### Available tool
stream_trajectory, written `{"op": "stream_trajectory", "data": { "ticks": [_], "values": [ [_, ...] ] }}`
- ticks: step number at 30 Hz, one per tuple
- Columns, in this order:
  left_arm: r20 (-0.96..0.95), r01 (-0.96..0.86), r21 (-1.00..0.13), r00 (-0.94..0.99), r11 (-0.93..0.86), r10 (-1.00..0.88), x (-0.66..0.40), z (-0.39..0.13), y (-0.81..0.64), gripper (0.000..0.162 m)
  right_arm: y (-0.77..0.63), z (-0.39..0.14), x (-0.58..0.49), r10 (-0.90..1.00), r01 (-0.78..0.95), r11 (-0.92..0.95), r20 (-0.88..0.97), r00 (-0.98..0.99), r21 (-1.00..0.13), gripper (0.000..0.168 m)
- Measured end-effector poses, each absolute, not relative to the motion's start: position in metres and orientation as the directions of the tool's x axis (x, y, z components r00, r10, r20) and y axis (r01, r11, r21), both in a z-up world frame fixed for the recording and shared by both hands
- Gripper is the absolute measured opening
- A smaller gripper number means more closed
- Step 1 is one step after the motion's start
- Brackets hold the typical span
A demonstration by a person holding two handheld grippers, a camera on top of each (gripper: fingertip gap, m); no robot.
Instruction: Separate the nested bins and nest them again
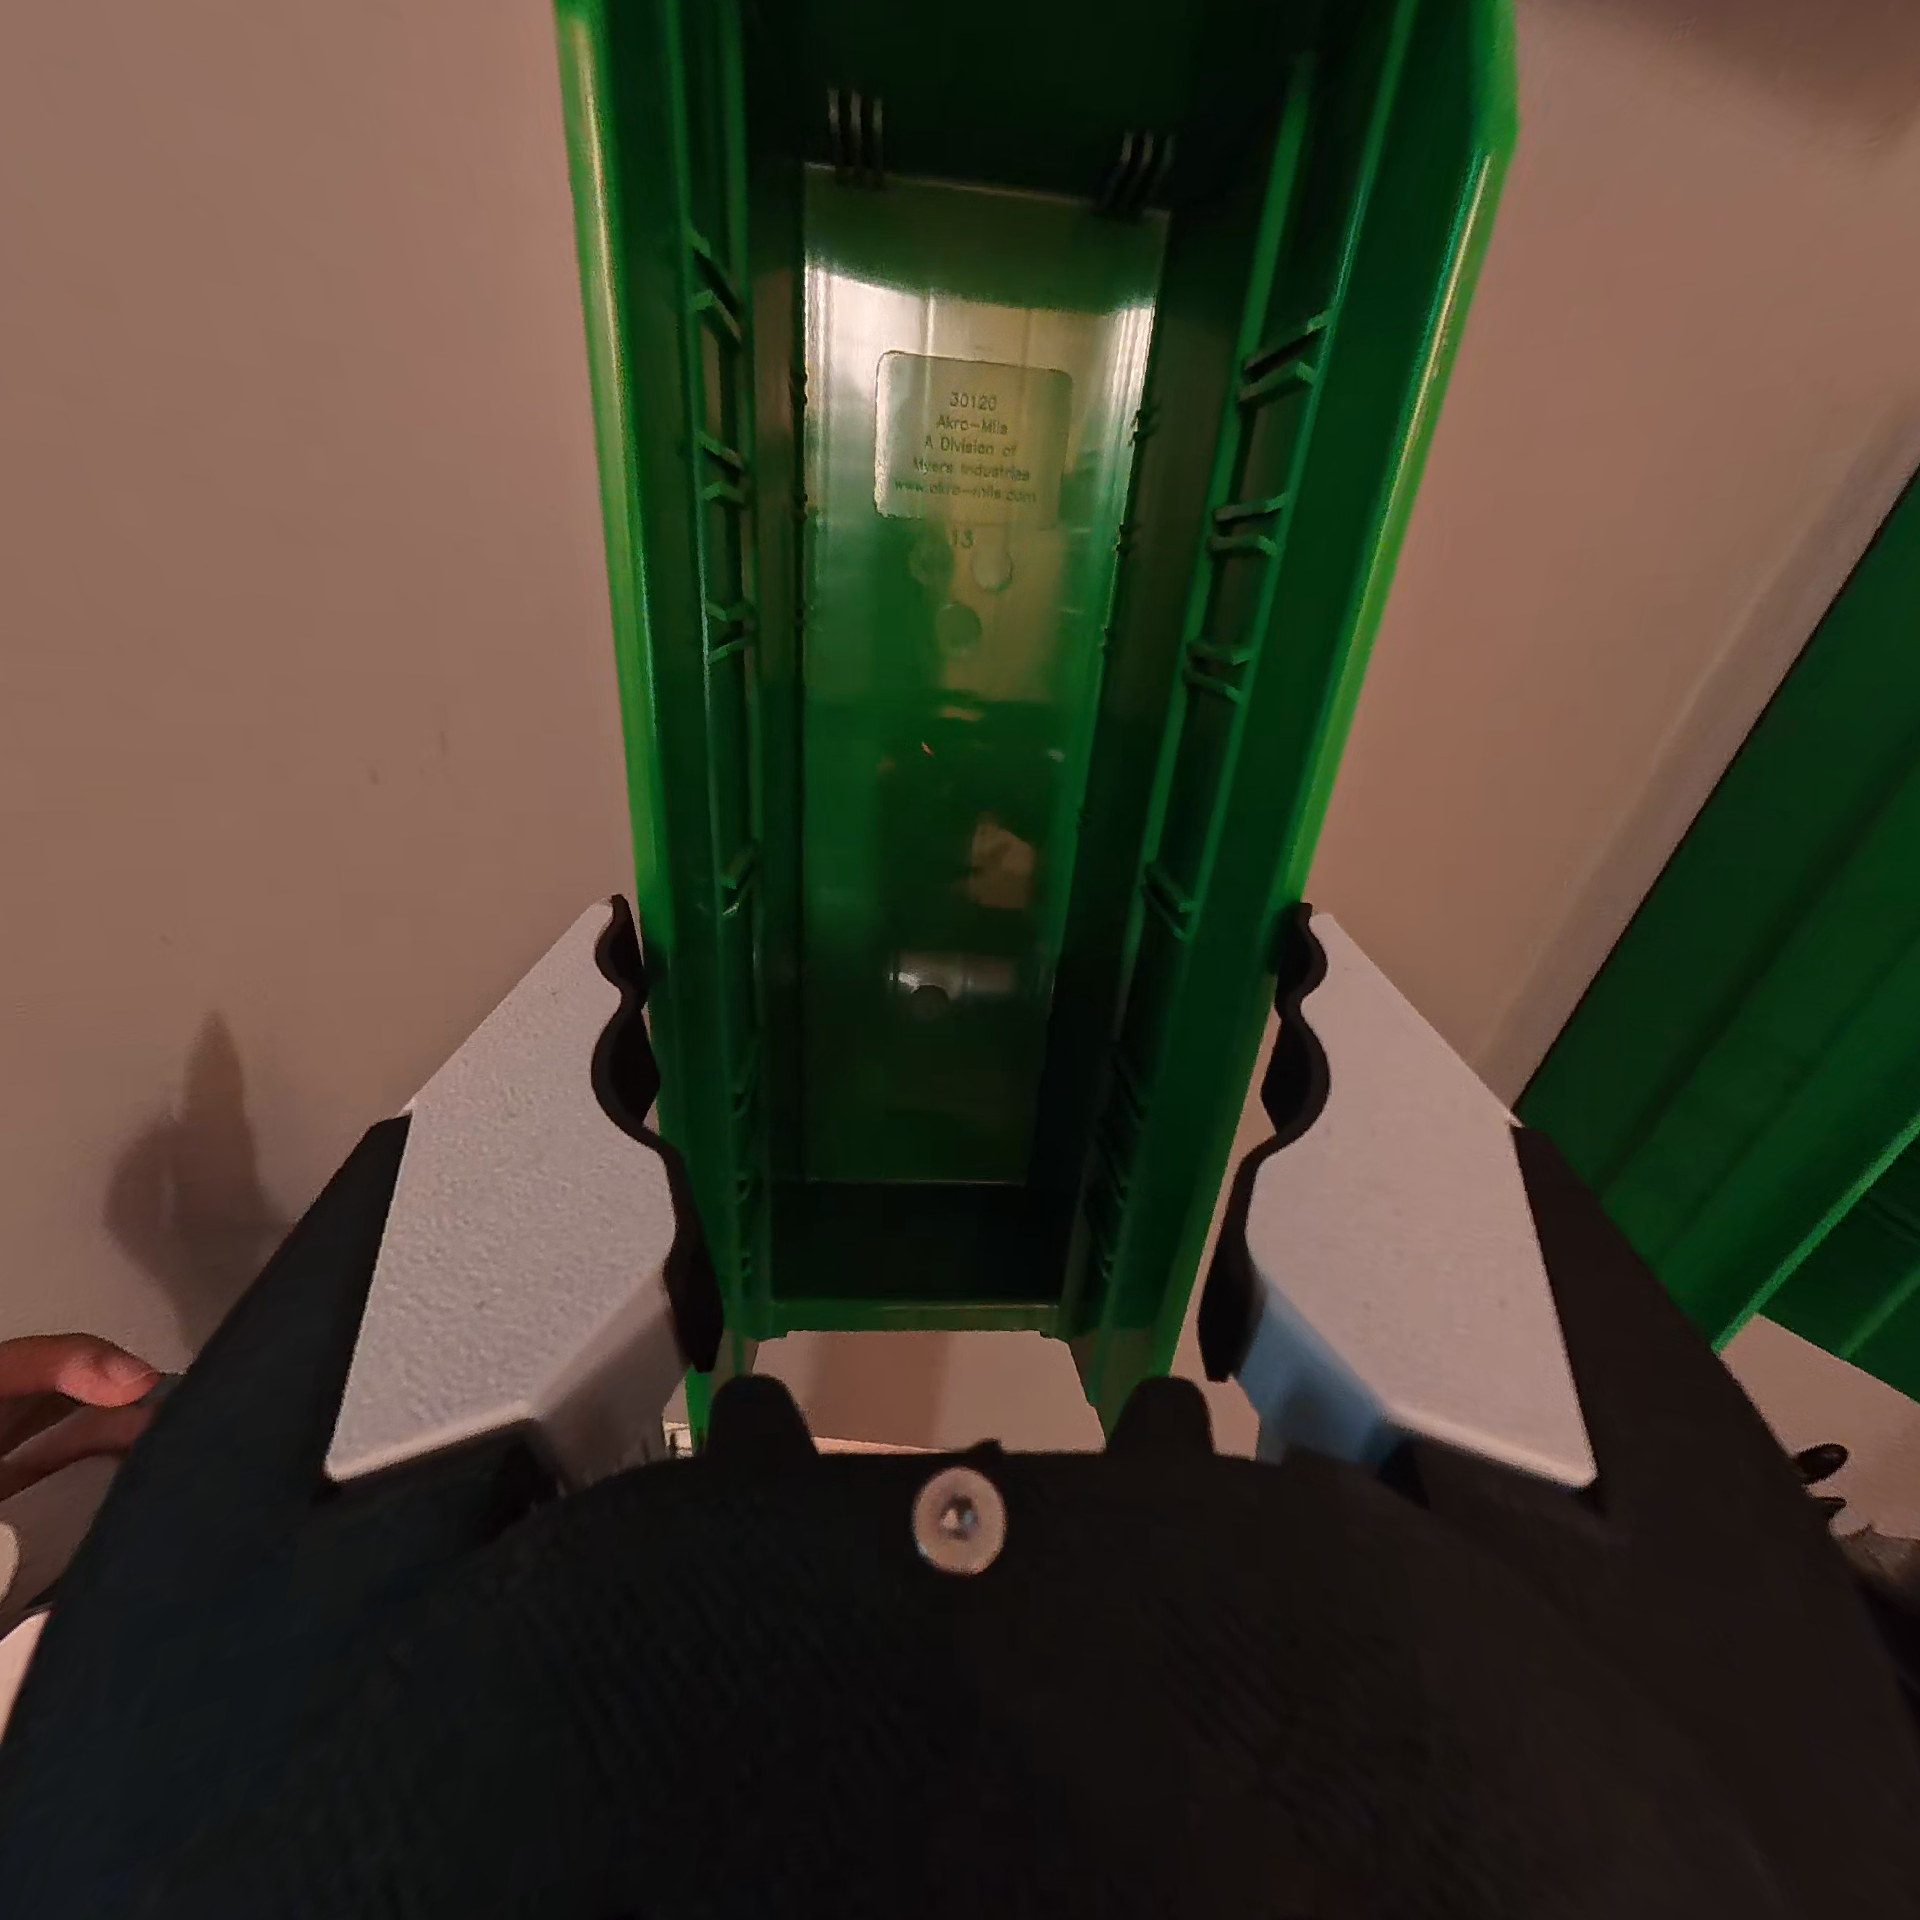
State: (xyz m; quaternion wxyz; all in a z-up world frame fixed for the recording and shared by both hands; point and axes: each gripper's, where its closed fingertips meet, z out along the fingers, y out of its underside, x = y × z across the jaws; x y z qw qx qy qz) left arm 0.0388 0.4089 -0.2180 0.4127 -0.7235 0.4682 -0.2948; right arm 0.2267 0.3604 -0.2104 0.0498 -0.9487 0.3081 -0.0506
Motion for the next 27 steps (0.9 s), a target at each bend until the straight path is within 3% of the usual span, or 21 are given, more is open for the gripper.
{"op": "stream_trajectory", "data": {
  "ticks": [13, 27],
  "values": [
    [0.043, -0.425, -0.878, 0.387, -0.220, -0.921, 0.036, -0.214, 0.410, 0.105, 0.376, -0.206, 0.225, -0.599, -0.589, -0.799, 0.080, 0.796, -0.122, 0.098],
    [0.065, -0.416, -0.875, 0.404, -0.247, -0.912, 0.031, -0.217, 0.420, 0.105, 0.392, -0.201, 0.221, -0.608, -0.604, -0.790, 0.008, 0.794, -0.107, 0.094]
  ]
}}
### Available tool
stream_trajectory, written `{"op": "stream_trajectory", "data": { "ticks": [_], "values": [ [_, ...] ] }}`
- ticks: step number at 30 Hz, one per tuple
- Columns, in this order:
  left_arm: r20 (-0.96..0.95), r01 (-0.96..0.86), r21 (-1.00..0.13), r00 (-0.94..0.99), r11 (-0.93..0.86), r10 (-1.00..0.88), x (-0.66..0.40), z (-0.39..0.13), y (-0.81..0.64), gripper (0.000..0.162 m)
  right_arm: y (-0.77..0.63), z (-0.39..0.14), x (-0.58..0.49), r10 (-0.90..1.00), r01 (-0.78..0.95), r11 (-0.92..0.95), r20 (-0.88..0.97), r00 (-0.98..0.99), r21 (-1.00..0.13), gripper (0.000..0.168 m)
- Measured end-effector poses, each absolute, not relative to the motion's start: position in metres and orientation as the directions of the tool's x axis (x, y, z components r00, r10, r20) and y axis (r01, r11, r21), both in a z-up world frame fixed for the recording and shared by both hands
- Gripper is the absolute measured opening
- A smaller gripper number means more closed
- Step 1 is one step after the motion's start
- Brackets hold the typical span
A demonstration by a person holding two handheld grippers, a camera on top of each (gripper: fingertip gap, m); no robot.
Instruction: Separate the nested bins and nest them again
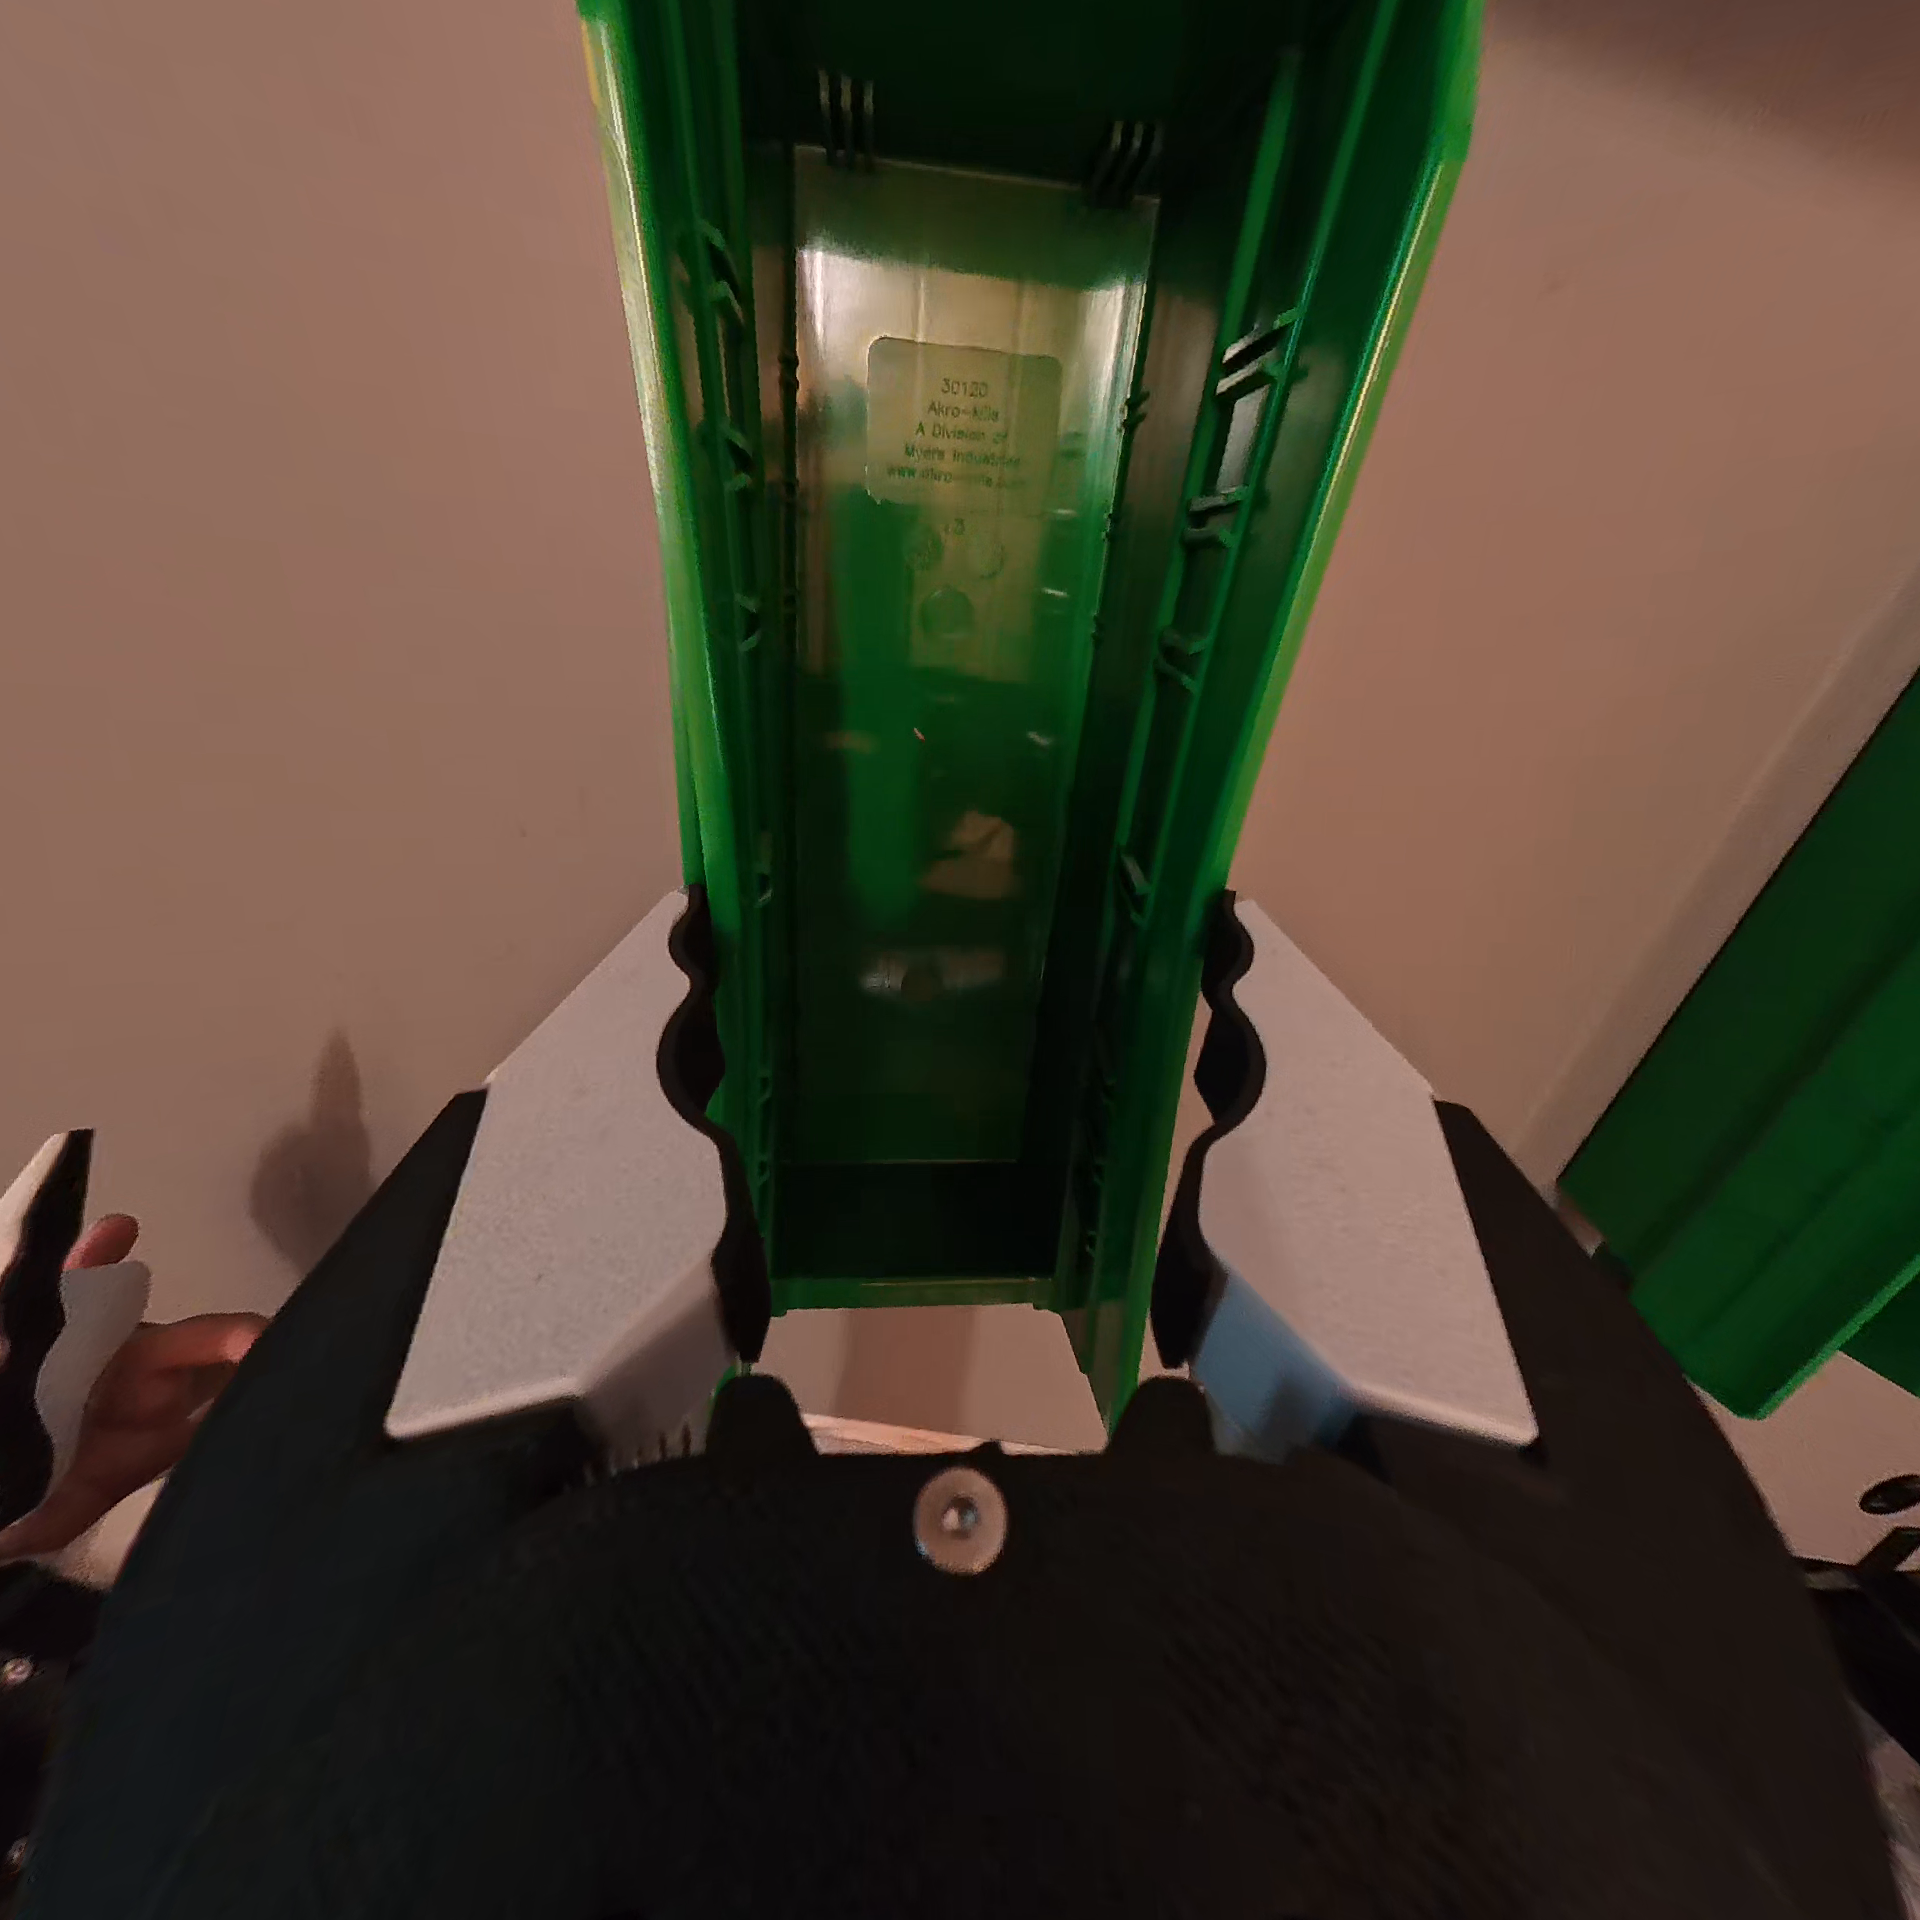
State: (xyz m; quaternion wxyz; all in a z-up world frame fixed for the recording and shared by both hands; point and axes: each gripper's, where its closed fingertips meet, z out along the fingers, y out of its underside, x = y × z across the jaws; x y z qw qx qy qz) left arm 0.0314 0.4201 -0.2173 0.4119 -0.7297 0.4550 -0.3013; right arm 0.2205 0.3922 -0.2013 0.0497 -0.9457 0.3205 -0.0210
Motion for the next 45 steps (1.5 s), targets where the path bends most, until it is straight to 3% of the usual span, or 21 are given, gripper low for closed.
{"op": "stream_trajectory", "data": {
  "ticks": [12, 24, 38, 45],
  "values": [
    [0.066, -0.409, -0.879, 0.404, -0.244, -0.912, 0.031, -0.215, 0.420, 0.105, 0.391, -0.194, 0.226, -0.619, -0.615, -0.781, 0.011, 0.785, -0.105, 0.093],
    [0.070, -0.403, -0.882, 0.403, -0.245, -0.913, 0.031, -0.213, 0.420, 0.105, 0.400, -0.147, 0.225, -0.595, -0.588, -0.799, 0.027, 0.803, -0.127, 0.095],
    [0.073, -0.400, -0.882, 0.403, -0.247, -0.912, 0.031, -0.212, 0.419, 0.105, 0.356, -0.023, 0.280, -0.675, -0.651, -0.711, 0.000, 0.738, -0.268, 0.095],
    [0.065, -0.406, -0.882, 0.400, -0.240, -0.914, 0.032, -0.212, 0.417, 0.105, 0.311, -0.066, 0.315, -0.721, -0.701, -0.681, 0.024, 0.693, -0.213, 0.096]
  ]
}}
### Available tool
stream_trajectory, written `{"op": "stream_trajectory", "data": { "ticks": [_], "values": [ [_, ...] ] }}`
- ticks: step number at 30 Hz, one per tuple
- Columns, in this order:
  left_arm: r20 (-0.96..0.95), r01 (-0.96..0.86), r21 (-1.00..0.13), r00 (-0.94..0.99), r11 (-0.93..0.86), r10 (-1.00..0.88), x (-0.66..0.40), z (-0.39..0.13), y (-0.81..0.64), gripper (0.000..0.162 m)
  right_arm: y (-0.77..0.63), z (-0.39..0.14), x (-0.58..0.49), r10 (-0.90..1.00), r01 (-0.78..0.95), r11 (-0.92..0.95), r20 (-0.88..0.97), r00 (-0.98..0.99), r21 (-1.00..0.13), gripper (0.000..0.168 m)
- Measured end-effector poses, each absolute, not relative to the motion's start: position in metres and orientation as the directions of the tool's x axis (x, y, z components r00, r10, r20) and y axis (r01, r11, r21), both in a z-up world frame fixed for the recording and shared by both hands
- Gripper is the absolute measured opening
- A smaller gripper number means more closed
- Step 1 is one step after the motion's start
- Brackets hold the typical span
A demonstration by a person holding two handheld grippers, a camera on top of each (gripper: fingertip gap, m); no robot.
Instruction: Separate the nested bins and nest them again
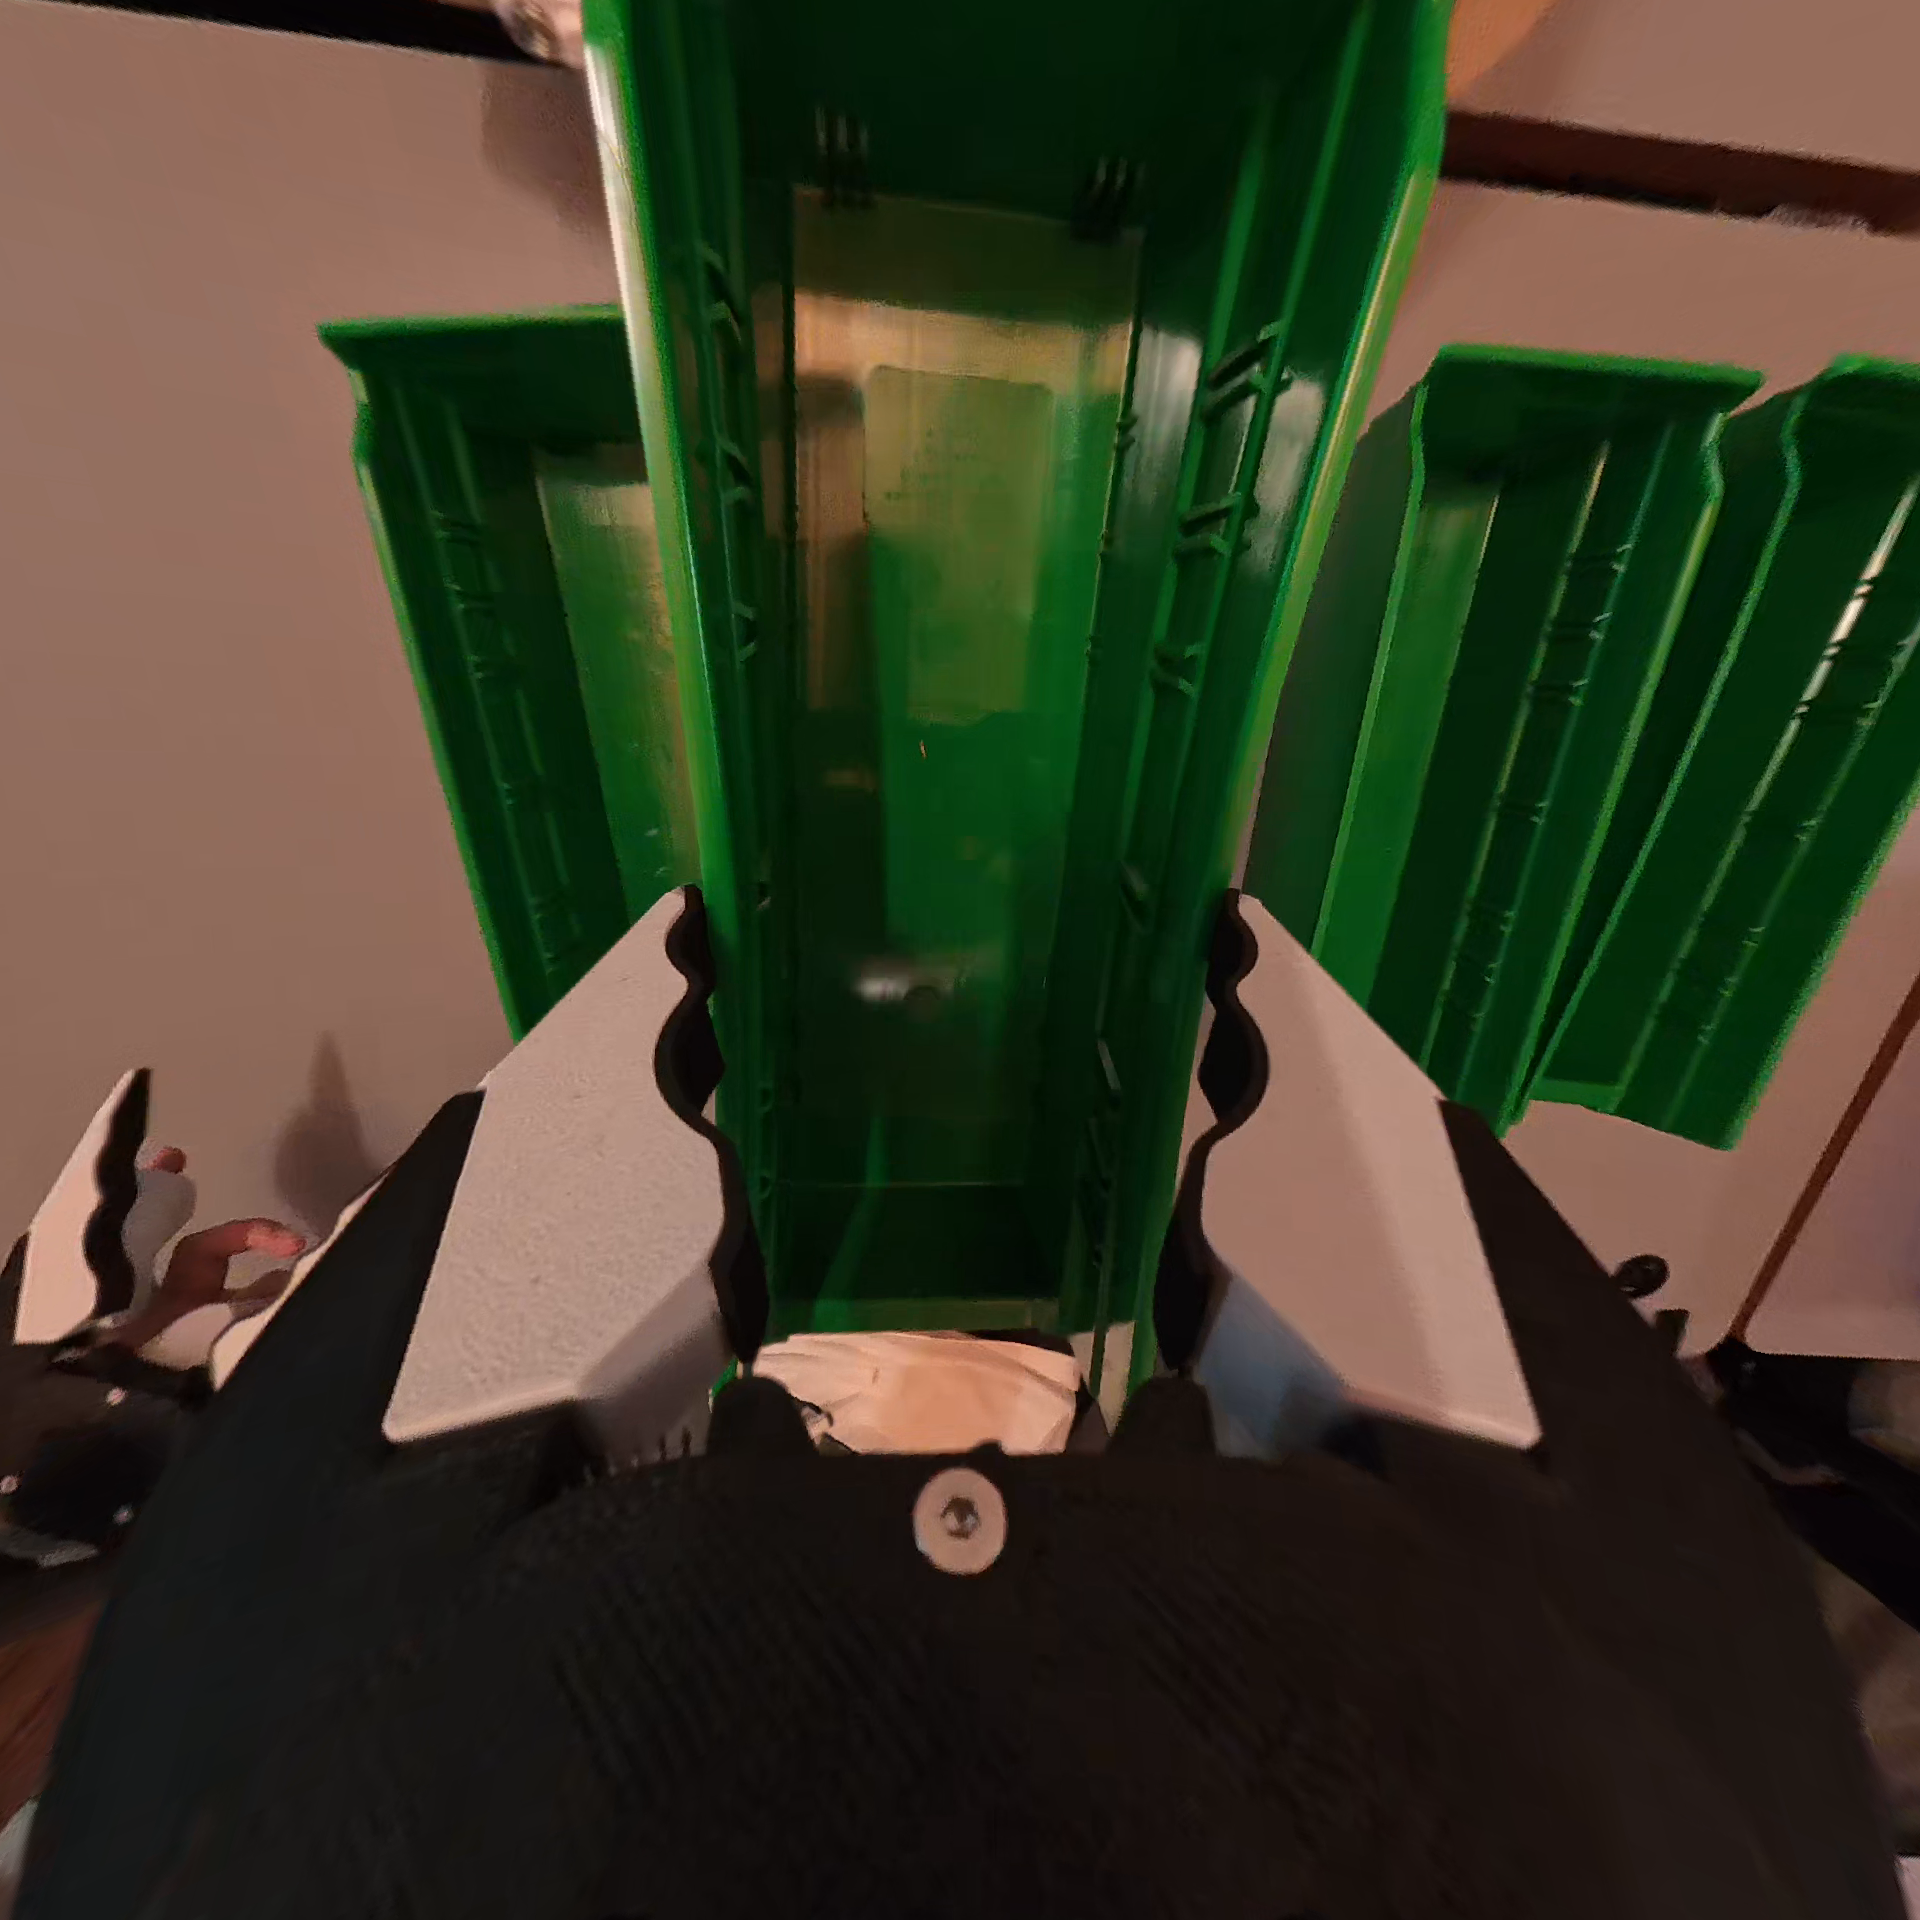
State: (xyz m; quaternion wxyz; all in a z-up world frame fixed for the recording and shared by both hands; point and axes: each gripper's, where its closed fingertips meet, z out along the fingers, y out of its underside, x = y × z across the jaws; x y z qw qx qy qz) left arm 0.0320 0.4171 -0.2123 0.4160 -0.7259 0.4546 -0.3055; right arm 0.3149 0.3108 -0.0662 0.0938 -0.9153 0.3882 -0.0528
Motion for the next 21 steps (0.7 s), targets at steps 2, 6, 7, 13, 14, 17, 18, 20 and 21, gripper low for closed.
{"op": "stream_trajectory", "data": {
  "ticks": [2, 6, 7, 13, 14, 17, 18, 20, 21],
  "values": [
    [0.064, -0.407, -0.881, 0.401, -0.240, -0.914, 0.032, -0.213, 0.417, 0.105, 0.303, -0.087, 0.321, -0.736, -0.722, -0.665, 0.002, 0.677, -0.189, 0.096],
    [0.062, -0.411, -0.879, 0.404, -0.242, -0.913, 0.032, -0.214, 0.418, 0.105, 0.293, -0.128, 0.329, -0.749, -0.743, -0.653, -0.019, 0.662, -0.147, 0.097],
    [0.061, -0.413, -0.878, 0.405, -0.242, -0.912, 0.032, -0.215, 0.419, 0.105, 0.291, -0.138, 0.330, -0.753, -0.748, -0.649, -0.025, 0.657, -0.138, 0.097],
    [0.055, -0.425, -0.872, 0.407, -0.243, -0.912, 0.033, -0.219, 0.419, 0.105, 0.283, -0.180, 0.339, -0.767, -0.764, -0.637, -0.015, 0.641, -0.102, 0.098],
    [0.054, -0.428, -0.871, 0.407, -0.242, -0.912, 0.033, -0.220, 0.419, 0.105, 0.281, -0.185, 0.341, -0.768, -0.765, -0.637, -0.001, 0.640, -0.095, 0.099],
    [0.052, -0.432, -0.868, 0.408, -0.243, -0.912, 0.034, -0.222, 0.419, 0.105, 0.278, -0.198, 0.342, -0.774, -0.772, -0.631, -0.004, 0.633, -0.079, 0.099],
    [0.052, -0.434, -0.867, 0.408, -0.244, -0.912, 0.034, -0.223, 0.419, 0.105, 0.279, -0.202, 0.341, -0.778, -0.777, -0.625, -0.018, 0.628, -0.079, 0.099],
    [0.050, -0.439, -0.865, 0.408, -0.244, -0.912, 0.035, -0.225, 0.419, 0.105, 0.281, -0.209, 0.340, -0.782, -0.783, -0.618, -0.040, 0.622, -0.072, 0.099],
    [0.051, -0.441, -0.863, 0.407, -0.245, -0.912, 0.035, -0.226, 0.419, 0.105, 0.280, -0.212, 0.340, -0.782, -0.782, -0.619, -0.039, 0.622, -0.068, 0.099]
  ]
}}
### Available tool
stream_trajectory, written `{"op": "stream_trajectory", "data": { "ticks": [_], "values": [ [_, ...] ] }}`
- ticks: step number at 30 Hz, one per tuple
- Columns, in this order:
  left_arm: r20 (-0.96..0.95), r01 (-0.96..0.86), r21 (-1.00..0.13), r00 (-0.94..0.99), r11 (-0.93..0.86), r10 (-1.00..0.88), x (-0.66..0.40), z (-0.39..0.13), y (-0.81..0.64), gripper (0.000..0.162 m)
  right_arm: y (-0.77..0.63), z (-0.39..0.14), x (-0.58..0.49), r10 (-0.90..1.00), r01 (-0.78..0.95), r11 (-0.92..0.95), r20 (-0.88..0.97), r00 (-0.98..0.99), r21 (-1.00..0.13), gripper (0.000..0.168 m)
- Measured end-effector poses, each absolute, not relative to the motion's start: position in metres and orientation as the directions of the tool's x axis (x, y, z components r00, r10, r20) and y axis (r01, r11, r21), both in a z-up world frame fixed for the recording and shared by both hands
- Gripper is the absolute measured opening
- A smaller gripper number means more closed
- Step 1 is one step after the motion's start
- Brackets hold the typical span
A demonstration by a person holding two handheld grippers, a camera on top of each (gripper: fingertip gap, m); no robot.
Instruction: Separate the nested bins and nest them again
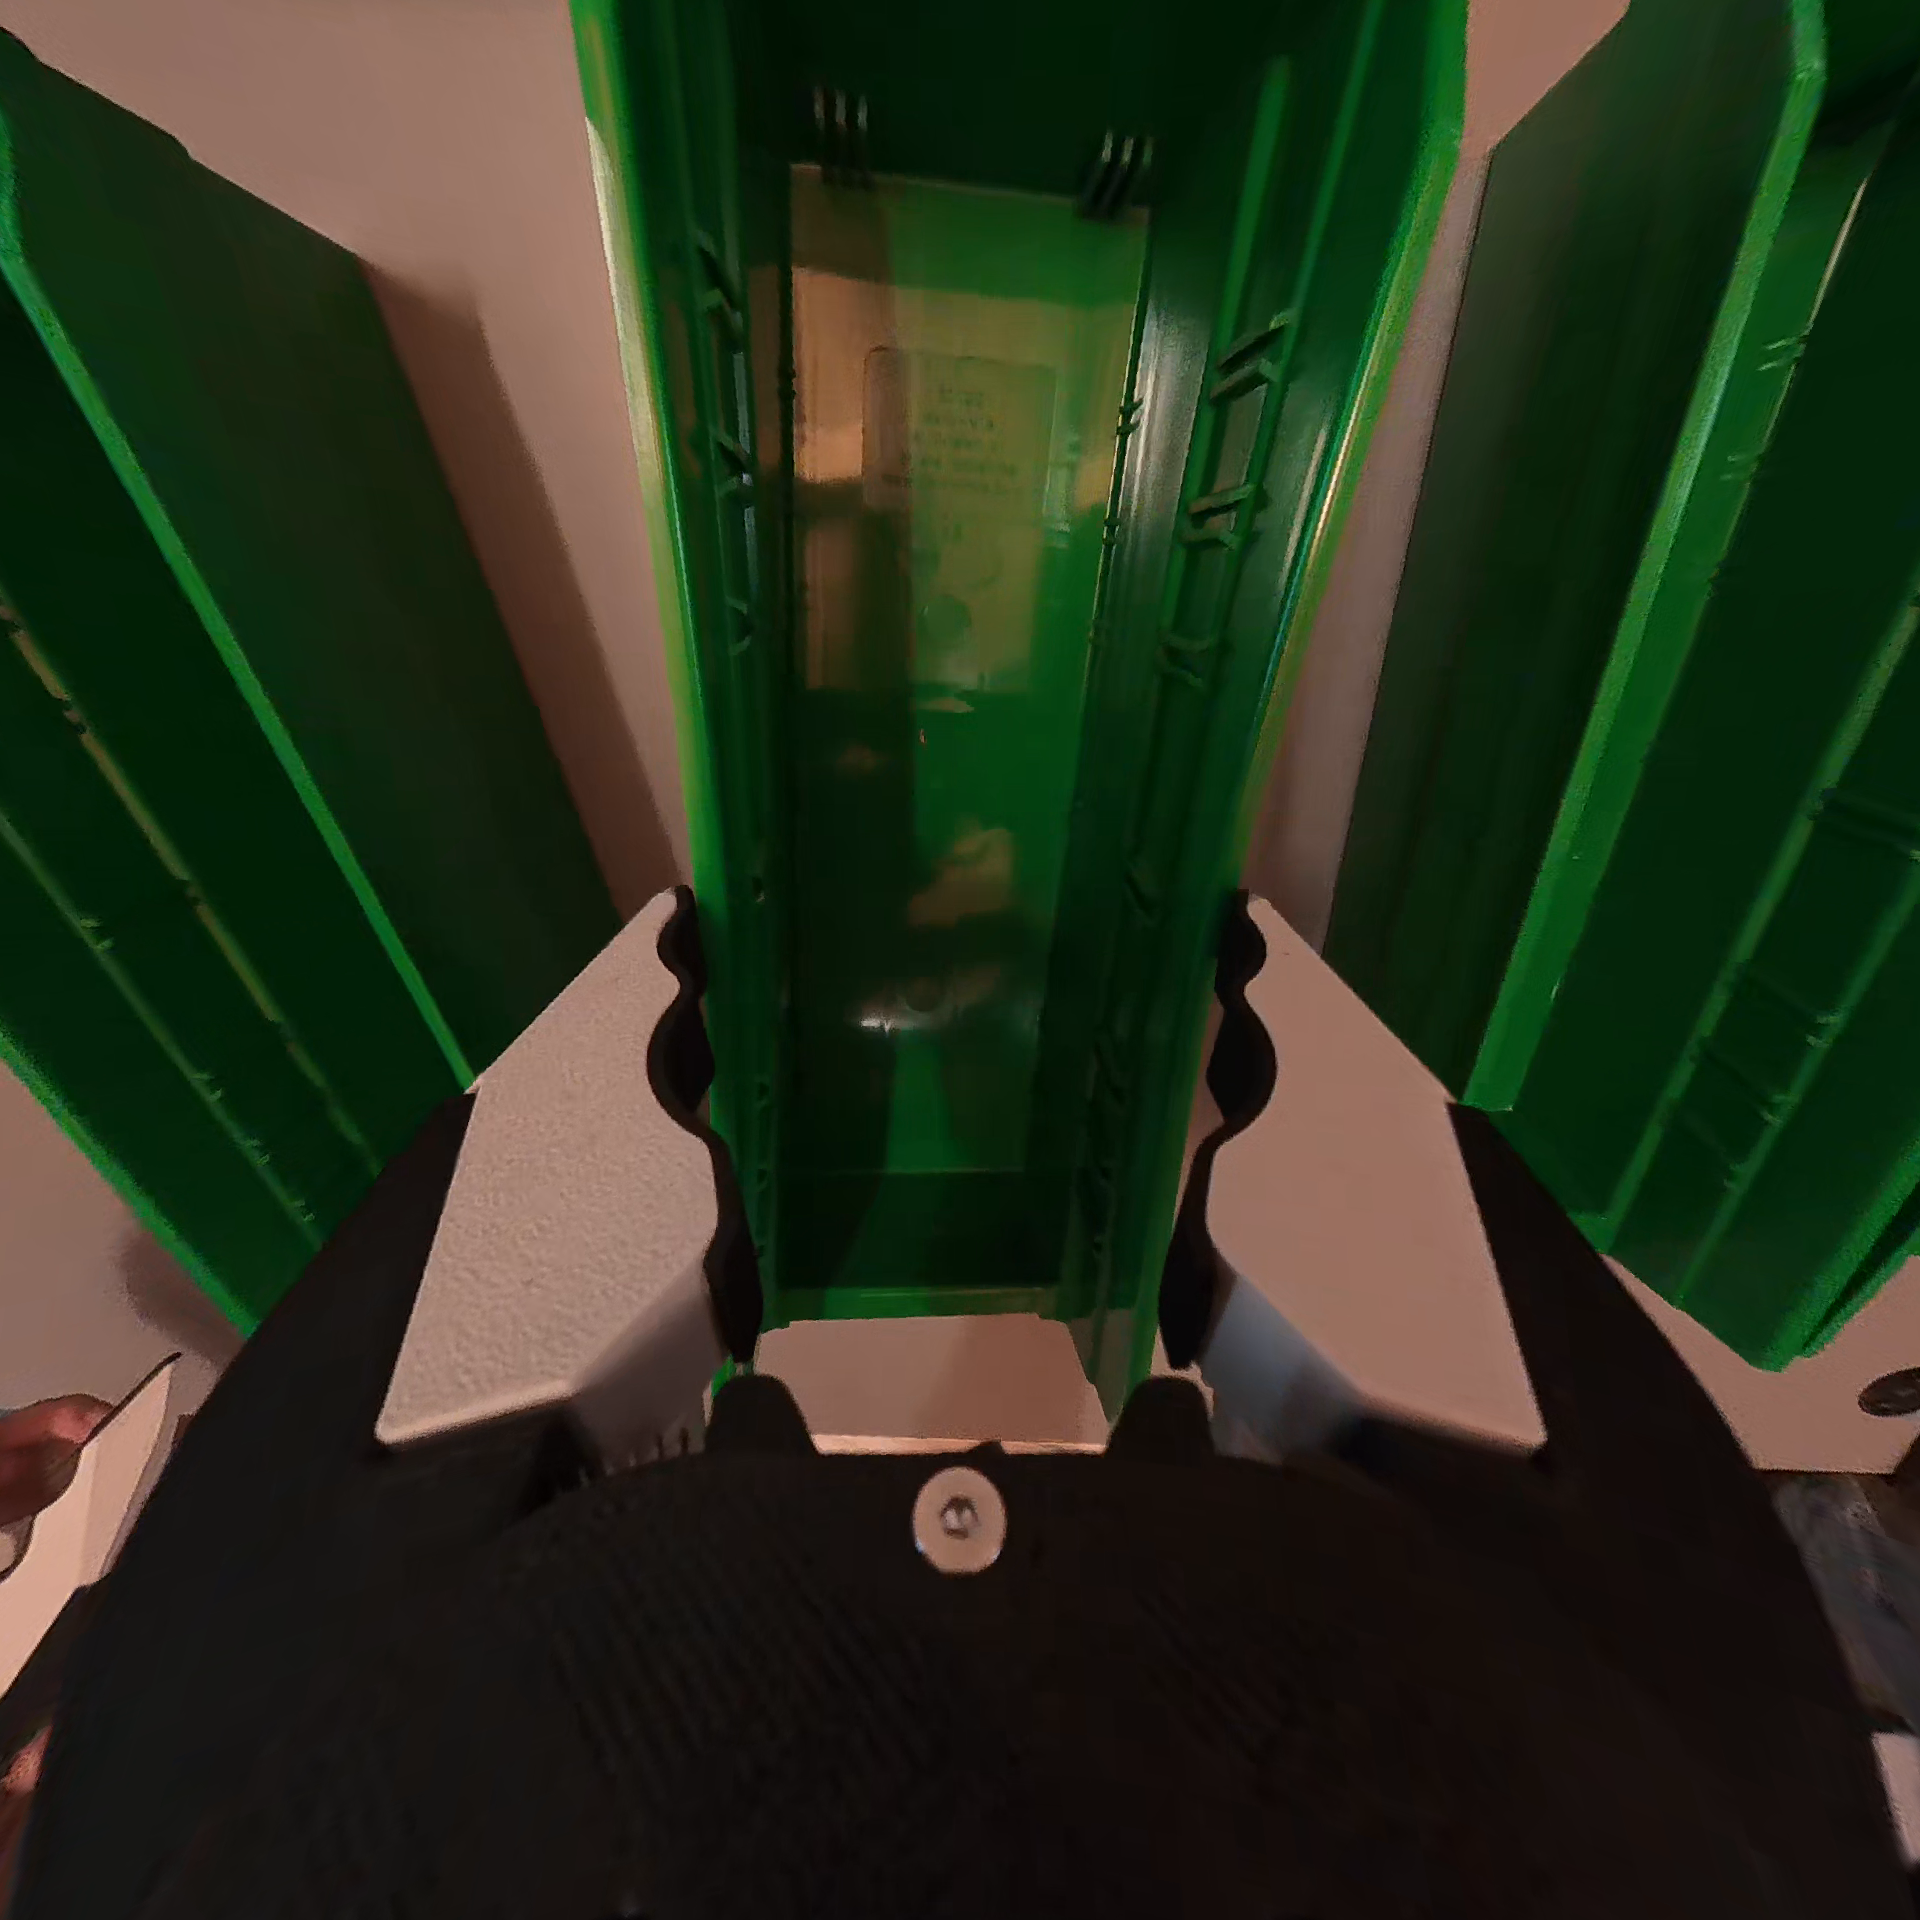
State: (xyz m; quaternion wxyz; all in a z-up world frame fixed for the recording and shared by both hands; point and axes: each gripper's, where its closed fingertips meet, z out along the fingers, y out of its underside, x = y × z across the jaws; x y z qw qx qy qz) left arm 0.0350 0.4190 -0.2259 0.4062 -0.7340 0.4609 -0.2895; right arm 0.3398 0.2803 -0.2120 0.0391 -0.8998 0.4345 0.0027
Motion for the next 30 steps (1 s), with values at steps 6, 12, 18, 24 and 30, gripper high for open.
{"op": "stream_trajectory", "data": {
  "ticks": [6, 12, 18, 24, 30],
  "values": [
    [0.045, -0.453, -0.859, 0.399, -0.239, -0.916, 0.038, -0.229, 0.415, 0.105, 0.271, -0.225, 0.346, -0.758, -0.756, -0.652, 0.050, 0.650, -0.054, 0.100],
    [0.037, -0.471, -0.851, 0.391, -0.234, -0.920, 0.041, -0.235, 0.412, 0.105, 0.275, -0.232, 0.344, -0.744, -0.740, -0.668, 0.070, 0.664, -0.078, 0.105],
    [0.027, -0.473, -0.852, 0.390, -0.225, -0.921, 0.042, -0.233, 0.410, 0.105, 0.277, -0.234, 0.344, -0.737, -0.730, -0.676, 0.083, 0.671, -0.101, 0.113],
    [0.022, -0.486, -0.845, 0.387, -0.224, -0.922, 0.044, -0.238, 0.409, 0.105, 0.279, -0.233, 0.342, -0.704, -0.693, -0.707, 0.055, 0.708, -0.141, 0.117],
    [0.024, -0.500, -0.834, 0.389, -0.233, -0.921, 0.045, -0.246, 0.409, 0.105, 0.292, -0.214, 0.336, -0.623, -0.605, -0.746, -0.031, 0.782, -0.278, 0.125]
  ]
}}
